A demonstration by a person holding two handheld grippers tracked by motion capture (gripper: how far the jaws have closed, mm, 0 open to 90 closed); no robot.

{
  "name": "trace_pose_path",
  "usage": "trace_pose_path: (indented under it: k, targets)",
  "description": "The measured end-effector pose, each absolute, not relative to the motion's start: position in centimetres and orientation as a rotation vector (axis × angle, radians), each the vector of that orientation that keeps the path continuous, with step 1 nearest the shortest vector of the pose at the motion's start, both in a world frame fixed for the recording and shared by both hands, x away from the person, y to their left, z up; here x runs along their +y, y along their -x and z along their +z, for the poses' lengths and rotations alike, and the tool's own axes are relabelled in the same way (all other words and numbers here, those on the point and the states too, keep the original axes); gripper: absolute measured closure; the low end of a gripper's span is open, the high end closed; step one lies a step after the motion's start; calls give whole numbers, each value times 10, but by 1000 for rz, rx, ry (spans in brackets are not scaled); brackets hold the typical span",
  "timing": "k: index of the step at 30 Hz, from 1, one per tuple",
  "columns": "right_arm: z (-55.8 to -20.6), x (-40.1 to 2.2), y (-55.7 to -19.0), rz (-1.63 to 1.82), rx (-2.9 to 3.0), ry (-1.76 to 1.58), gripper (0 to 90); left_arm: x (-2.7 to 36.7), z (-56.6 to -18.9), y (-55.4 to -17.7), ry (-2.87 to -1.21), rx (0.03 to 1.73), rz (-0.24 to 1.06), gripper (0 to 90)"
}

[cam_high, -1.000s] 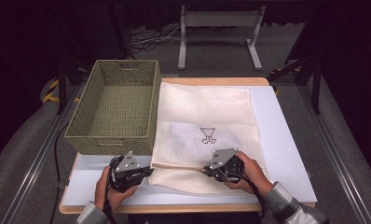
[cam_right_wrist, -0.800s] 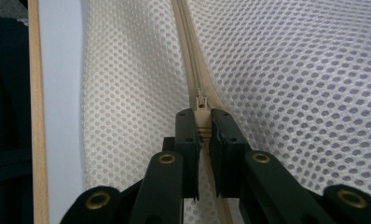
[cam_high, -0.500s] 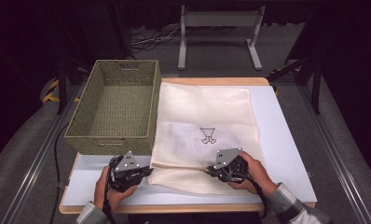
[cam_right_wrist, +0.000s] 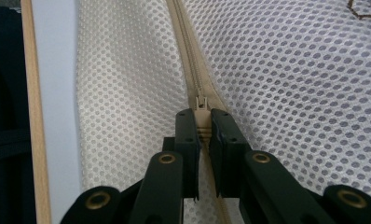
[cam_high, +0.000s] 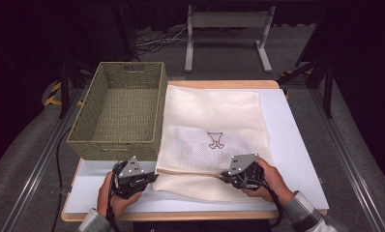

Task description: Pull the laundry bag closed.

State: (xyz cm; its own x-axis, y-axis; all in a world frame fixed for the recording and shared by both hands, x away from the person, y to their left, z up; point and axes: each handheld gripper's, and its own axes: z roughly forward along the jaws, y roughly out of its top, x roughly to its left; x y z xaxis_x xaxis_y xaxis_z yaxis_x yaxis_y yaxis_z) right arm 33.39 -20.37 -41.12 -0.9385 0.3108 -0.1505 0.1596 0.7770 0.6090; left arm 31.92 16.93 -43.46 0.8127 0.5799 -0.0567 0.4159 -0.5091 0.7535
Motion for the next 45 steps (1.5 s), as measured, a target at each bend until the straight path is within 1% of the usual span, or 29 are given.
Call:
trace_pose_path:
  k: [45]
  targets:
    - [-410,-244,-326,896,2699,-452,824,170,-435,-318,-2187,737,281,867]
